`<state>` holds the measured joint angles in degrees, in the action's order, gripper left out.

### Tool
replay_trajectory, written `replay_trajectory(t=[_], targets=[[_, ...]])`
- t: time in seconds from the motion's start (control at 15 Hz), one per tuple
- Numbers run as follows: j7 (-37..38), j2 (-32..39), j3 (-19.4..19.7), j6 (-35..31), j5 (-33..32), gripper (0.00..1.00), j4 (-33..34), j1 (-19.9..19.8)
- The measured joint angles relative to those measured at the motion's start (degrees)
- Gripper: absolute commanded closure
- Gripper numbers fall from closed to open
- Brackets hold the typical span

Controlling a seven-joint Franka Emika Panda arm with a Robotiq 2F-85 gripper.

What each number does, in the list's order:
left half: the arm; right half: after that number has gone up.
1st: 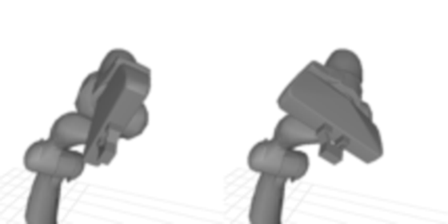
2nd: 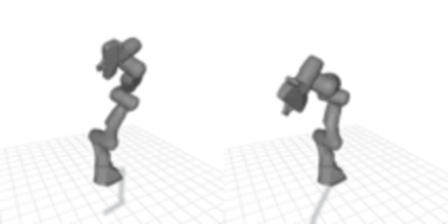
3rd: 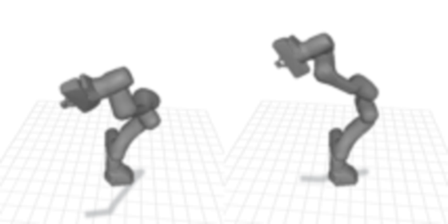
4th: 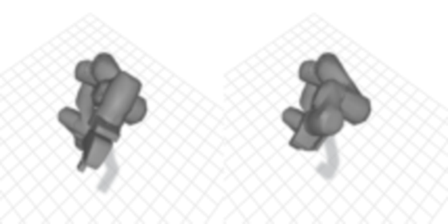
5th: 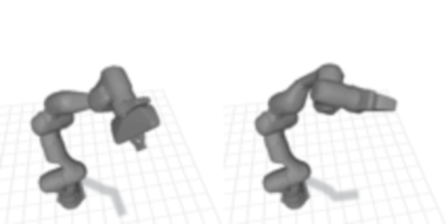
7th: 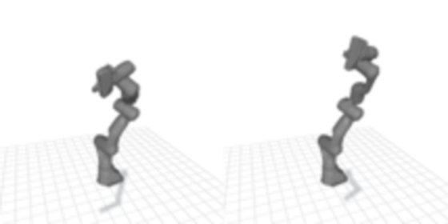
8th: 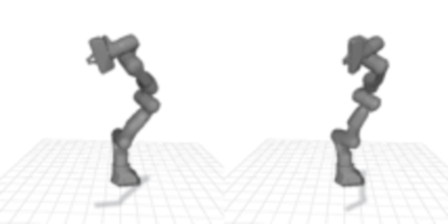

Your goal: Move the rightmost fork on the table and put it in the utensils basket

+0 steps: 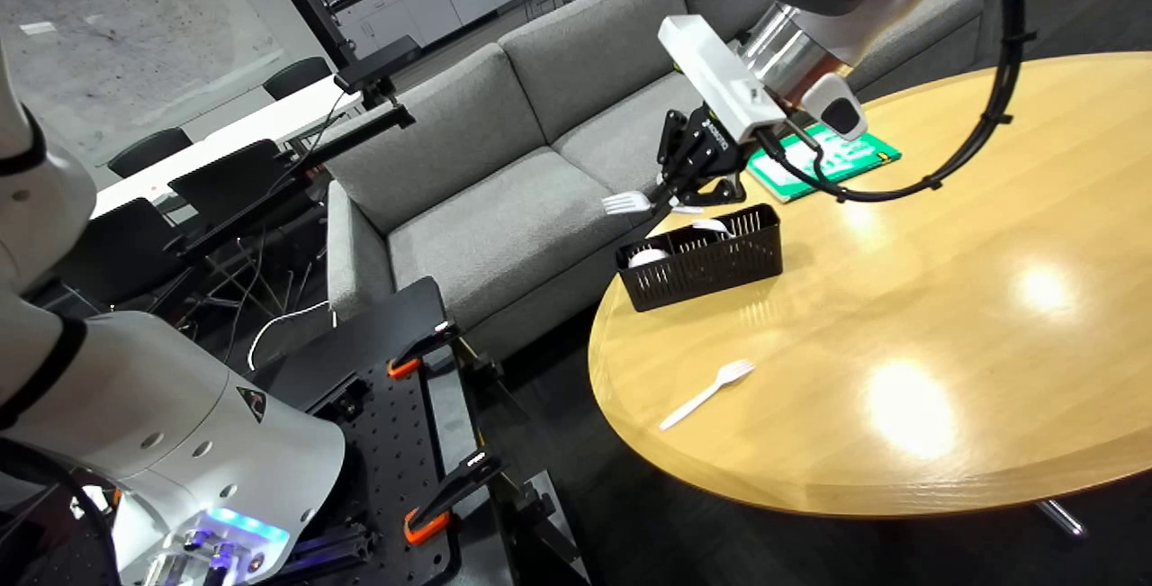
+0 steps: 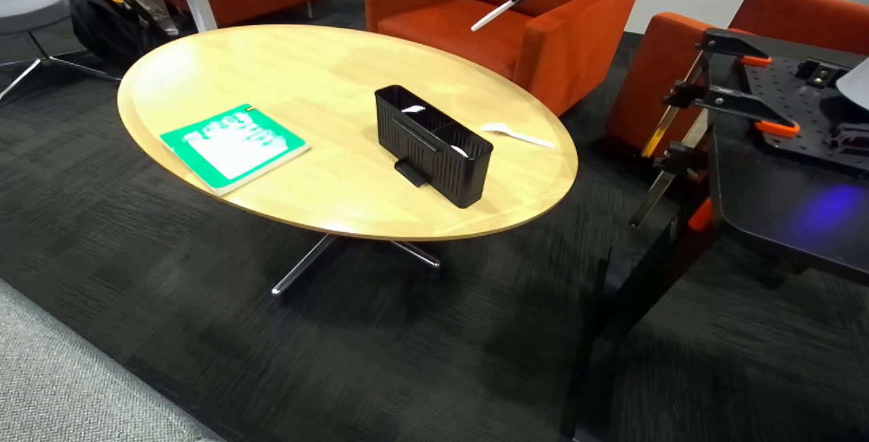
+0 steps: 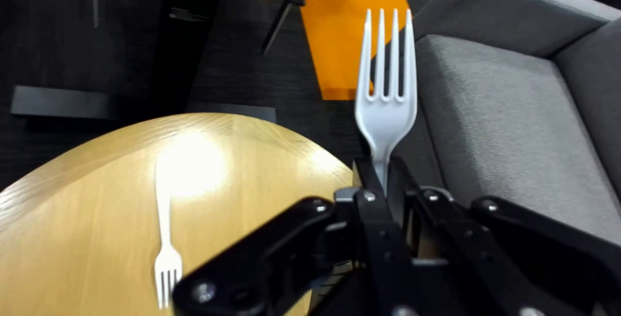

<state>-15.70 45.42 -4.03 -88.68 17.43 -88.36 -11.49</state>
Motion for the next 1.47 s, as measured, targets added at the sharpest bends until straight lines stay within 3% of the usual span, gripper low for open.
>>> replay_trajectory(t=[0.33, 0.4, 0.53, 0.67, 0.73, 1.13, 1.47], targets=[[13.82, 3.73, 0.04, 3.21, 10.35, 0.97, 4.98, 1.25], [16.93, 5.12, 0.09, 3.21, 12.07, 0.89, 6.12, 1.64], [20.17, 7.79, 0.09, 3.18, 14.24, 0.89, 8.19, 2.16], [20.7, 9.32, 0.1, 3.18, 14.63, 0.89, 9.45, 2.31], [20.71, 9.54, 0.11, 3.18, 14.66, 0.97, 9.69, 2.3], [20.73, 10.72, 0.15, 3.36, 15.15, 0.97, 10.44, 2.28], [24.4, 14.92, 0.13, 4.85, 18.33, 0.97, 14.81, 2.26]])
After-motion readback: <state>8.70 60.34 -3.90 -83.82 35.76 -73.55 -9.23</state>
